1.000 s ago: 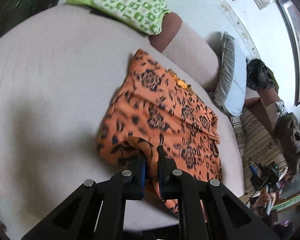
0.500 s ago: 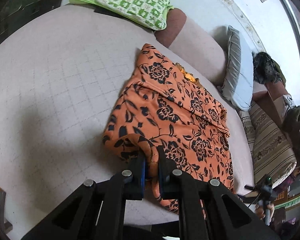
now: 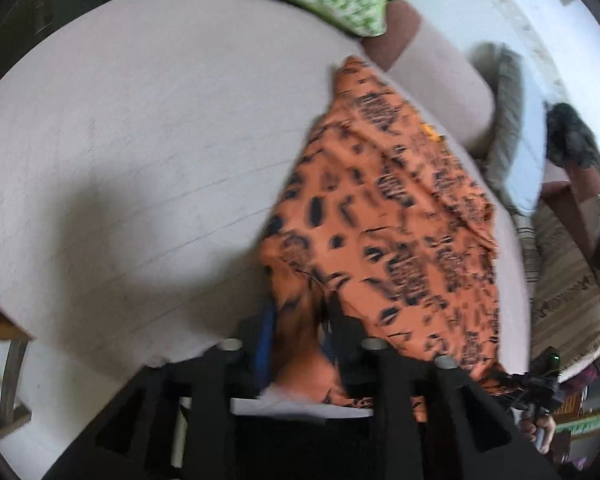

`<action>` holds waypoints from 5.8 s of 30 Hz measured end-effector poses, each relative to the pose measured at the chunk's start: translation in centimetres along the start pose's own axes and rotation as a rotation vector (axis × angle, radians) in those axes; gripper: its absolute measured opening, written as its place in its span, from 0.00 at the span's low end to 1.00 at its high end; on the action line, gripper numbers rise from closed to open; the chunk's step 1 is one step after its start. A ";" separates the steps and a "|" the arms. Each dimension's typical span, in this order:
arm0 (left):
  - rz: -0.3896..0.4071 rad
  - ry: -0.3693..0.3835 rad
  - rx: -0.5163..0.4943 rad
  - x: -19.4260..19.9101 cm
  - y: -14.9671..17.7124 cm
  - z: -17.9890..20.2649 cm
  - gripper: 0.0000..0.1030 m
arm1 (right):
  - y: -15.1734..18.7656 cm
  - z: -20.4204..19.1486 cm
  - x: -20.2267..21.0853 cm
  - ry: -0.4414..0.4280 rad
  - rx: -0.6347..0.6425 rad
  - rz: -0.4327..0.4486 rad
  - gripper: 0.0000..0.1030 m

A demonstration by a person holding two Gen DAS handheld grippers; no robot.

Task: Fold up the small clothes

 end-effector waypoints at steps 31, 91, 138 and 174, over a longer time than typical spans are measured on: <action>-0.008 0.228 -0.006 0.9 -3.4 1.6 0.09 | -2.5 -3.2 5.1 -0.189 0.073 0.114 0.12; 0.050 0.122 -0.041 -4.4 -32.1 13.5 0.09 | -30.7 -14.9 8.3 -0.153 0.099 0.445 0.09; 0.140 -0.140 0.170 -12.0 -19.0 13.3 0.75 | -36.8 -33.8 -9.3 0.363 0.386 0.354 0.53; 0.122 -0.068 0.084 -6.6 -19.2 7.6 0.75 | -27.2 -26.8 -6.1 0.206 0.365 0.255 0.57</action>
Point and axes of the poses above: each gripper's, at about its wrist camera, not at the fingertips, and x roughly against the way its jaws point, z to its right, y to its underside, the point moved 2 cm from there along -x, roughly the way its jaws point, and after that the axes turned 13 degrees about -z, right-handed, at the moved point
